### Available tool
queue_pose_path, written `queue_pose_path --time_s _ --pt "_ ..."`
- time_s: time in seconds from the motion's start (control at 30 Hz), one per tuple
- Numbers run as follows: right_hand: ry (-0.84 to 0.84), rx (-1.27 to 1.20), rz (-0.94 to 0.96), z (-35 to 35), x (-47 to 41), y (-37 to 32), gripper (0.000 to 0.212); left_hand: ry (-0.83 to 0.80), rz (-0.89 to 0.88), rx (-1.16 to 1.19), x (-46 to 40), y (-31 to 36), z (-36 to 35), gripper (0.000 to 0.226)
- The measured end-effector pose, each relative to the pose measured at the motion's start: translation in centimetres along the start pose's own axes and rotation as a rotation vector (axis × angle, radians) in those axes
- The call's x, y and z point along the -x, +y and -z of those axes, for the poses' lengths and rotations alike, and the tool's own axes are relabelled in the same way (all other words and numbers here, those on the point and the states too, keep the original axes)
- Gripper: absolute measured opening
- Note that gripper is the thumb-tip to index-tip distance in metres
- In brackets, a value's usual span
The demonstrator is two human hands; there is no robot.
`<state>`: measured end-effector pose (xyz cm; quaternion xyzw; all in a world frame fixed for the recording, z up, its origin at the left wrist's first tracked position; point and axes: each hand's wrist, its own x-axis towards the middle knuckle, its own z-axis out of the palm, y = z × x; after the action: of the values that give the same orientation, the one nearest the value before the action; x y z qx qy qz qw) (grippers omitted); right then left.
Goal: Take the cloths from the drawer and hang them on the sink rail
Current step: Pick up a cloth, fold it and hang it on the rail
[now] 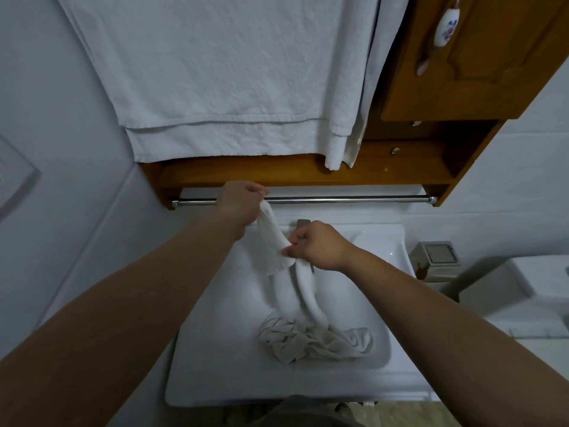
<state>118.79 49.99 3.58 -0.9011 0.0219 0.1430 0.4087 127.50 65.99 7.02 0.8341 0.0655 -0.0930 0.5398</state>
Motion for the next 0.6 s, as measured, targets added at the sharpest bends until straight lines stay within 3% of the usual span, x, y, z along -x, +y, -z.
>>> queue_pose_path --time_s 0.1,0.23,0.37,0.5,0.6 --pt "0.014 0.032 -0.013 0.1 0.0 0.4 0.036 0.046 -0.001 -0.074 -0.2 -0.6 0.8 0.011" --pt "0.122 -0.241 -0.035 0.8 -0.4 0.7 0.045 -0.088 0.023 -0.12 0.6 -1.4 0.9 0.003" --pt "0.142 -0.514 -0.12 0.8 -0.7 -0.1 0.031 -0.206 -0.068 -0.294 2.5 -1.6 -0.8 0.048" --pt "0.137 -0.709 -0.217 1.0 -0.9 -0.5 0.022 -0.238 -0.224 -0.262 4.1 -1.7 -1.8 0.034" --pt "0.121 -0.86 -0.274 1.4 -0.9 -0.6 0.023 -0.379 -0.249 -0.159 4.7 -1.9 -1.8 0.03"
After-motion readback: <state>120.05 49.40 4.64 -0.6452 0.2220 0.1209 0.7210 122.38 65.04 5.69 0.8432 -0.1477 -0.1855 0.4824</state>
